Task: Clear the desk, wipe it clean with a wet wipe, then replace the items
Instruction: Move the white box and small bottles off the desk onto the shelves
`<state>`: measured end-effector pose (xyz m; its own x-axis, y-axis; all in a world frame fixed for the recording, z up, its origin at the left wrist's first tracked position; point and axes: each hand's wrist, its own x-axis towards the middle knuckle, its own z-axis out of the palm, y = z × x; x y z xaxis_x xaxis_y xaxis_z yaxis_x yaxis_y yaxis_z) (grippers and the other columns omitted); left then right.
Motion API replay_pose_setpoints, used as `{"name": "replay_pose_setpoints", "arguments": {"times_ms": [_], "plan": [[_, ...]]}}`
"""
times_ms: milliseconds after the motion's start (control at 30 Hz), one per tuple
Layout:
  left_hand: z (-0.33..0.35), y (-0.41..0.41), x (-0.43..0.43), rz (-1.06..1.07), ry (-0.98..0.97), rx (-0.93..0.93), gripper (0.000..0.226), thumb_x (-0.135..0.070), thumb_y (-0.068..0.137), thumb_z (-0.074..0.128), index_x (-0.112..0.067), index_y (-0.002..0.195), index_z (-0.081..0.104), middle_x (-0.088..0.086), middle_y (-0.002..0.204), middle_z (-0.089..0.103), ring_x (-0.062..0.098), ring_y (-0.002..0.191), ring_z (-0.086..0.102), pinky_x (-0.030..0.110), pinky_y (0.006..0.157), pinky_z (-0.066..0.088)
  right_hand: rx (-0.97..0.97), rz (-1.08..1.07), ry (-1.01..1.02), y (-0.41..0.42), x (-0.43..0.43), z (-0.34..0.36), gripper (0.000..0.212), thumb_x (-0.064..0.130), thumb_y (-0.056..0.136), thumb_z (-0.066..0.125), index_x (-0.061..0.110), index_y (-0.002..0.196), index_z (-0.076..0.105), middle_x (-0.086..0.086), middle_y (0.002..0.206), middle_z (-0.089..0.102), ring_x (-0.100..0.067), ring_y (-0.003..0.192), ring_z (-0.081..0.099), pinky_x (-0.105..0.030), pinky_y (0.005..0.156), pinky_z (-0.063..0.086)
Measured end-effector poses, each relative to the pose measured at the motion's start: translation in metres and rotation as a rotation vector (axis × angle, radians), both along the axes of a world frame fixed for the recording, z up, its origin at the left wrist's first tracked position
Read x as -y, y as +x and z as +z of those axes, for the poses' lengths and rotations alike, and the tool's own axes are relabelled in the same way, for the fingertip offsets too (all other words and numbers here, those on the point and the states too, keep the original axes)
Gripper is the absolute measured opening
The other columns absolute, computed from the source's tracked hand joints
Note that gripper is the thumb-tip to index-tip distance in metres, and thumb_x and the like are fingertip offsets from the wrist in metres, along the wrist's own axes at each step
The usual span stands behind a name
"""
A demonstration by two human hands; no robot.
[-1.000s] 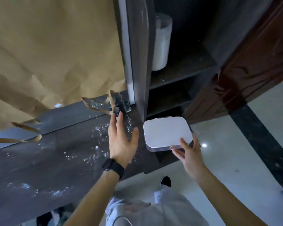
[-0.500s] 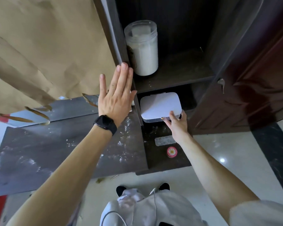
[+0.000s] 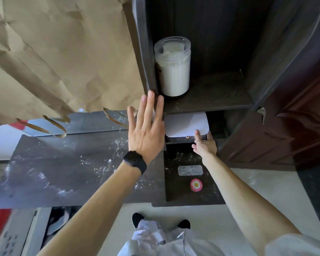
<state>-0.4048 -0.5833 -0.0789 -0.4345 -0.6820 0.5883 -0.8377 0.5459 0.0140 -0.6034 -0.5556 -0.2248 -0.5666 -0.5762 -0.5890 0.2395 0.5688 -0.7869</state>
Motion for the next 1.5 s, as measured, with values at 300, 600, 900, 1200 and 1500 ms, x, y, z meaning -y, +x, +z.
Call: {"name": "replay_pose_setpoints", "arguments": {"times_ms": [300, 600, 900, 1200, 1500], "plan": [[-0.141, -0.013, -0.081, -0.142, 0.933, 0.245, 0.065, -0.028, 0.091, 0.056, -0.024, 0.15, 0.031, 0.004, 0.161, 0.022, 0.025, 0.147, 0.021, 0.042, 0.121, 0.022, -0.337, 0.257, 0.183, 0.006, -0.134, -0.049, 0.046, 0.051, 0.091, 0.06, 0.029, 0.13, 0.053, 0.001, 0.12, 0.069, -0.007, 0.085, 0.064, -0.031, 0.087, 0.052], [-0.271, -0.08, -0.05, -0.079, 1.201, 0.533, 0.074, -0.021, 0.091, 0.055, -0.022, 0.154, 0.017, 0.008, 0.159, 0.019, 0.033, 0.139, 0.03, 0.046, 0.112, 0.036, -0.377, 0.611, 0.327, 0.019, -0.172, -0.145, 0.09, 0.052, 0.084, 0.069, 0.041, 0.154, 0.012, -0.005, 0.151, 0.028, -0.02, 0.112, 0.065, -0.034, 0.09, 0.056], [-0.324, -0.087, -0.028, -0.056, 0.943, 0.726, 0.053, -0.029, 0.096, 0.051, -0.013, 0.145, 0.035, 0.012, 0.141, 0.042, 0.032, 0.13, 0.04, 0.043, 0.102, 0.038, -0.574, 0.648, 0.271, 0.03, -0.145, -0.176, 0.067, 0.04, 0.087, 0.07, 0.025, 0.142, 0.036, -0.005, 0.136, 0.048, -0.028, 0.112, 0.062, -0.037, 0.088, 0.055], [-0.23, -0.053, -0.034, -0.235, 0.827, 0.832, 0.029, -0.027, 0.103, 0.039, -0.022, 0.125, 0.057, 0.004, 0.123, 0.061, 0.029, 0.112, 0.057, 0.037, 0.089, 0.042, -0.584, 0.569, 0.23, 0.02, -0.167, -0.096, 0.066, 0.041, 0.086, 0.072, 0.022, 0.141, 0.039, -0.003, 0.13, 0.056, -0.019, 0.113, 0.062, -0.027, 0.088, 0.052], [-0.11, -0.008, -0.04, 0.03, 1.16, -0.053, 0.018, -0.047, 0.093, 0.057, -0.034, 0.096, 0.069, -0.007, 0.091, 0.068, 0.021, 0.085, 0.064, 0.033, 0.074, 0.054, -0.647, 0.456, -0.034, 0.007, -0.154, 0.029, 0.067, 0.051, 0.083, 0.071, 0.028, 0.14, 0.042, 0.006, 0.128, 0.054, -0.01, 0.111, 0.059, -0.017, 0.086, 0.053]]}}
